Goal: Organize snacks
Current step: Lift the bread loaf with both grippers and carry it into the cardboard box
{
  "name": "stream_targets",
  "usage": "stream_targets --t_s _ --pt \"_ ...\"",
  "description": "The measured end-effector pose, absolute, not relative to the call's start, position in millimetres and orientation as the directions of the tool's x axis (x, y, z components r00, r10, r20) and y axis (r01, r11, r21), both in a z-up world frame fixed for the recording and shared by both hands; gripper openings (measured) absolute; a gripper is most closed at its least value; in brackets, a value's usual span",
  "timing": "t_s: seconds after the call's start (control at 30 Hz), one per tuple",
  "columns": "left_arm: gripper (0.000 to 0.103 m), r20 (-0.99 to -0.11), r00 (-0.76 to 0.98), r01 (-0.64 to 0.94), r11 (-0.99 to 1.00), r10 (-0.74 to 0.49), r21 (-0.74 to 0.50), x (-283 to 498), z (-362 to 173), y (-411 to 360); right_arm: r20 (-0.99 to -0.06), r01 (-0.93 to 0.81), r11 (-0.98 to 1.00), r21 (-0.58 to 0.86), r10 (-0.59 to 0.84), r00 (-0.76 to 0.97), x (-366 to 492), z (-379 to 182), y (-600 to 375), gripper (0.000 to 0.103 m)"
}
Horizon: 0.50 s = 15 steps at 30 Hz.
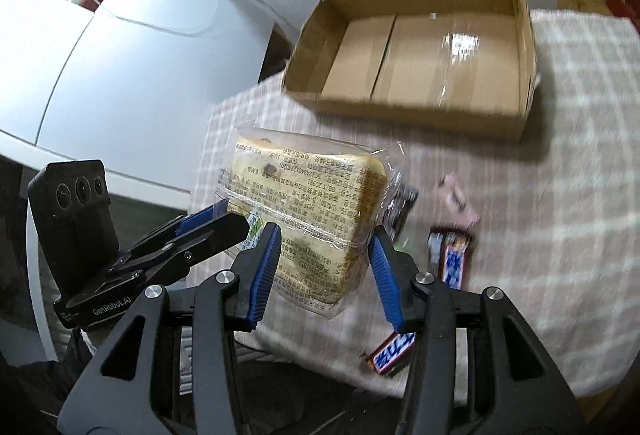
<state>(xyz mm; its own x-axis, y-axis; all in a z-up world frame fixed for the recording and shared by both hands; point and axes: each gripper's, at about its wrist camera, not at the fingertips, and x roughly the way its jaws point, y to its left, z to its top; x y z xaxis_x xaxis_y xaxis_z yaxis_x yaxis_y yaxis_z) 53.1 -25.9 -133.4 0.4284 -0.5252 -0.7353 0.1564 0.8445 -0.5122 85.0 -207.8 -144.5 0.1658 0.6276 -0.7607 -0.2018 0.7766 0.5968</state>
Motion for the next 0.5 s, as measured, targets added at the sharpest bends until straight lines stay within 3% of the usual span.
stream_targets --t_s 0.5 --pt "0.042 -0.724 0.437 0.184 0.841 -0.533 -0.508 130.8 -135.3 -48.8 -0.781 -0.217 0.817 0.534 0.575 0.244 153.5 -133.7 -225.7 0.048"
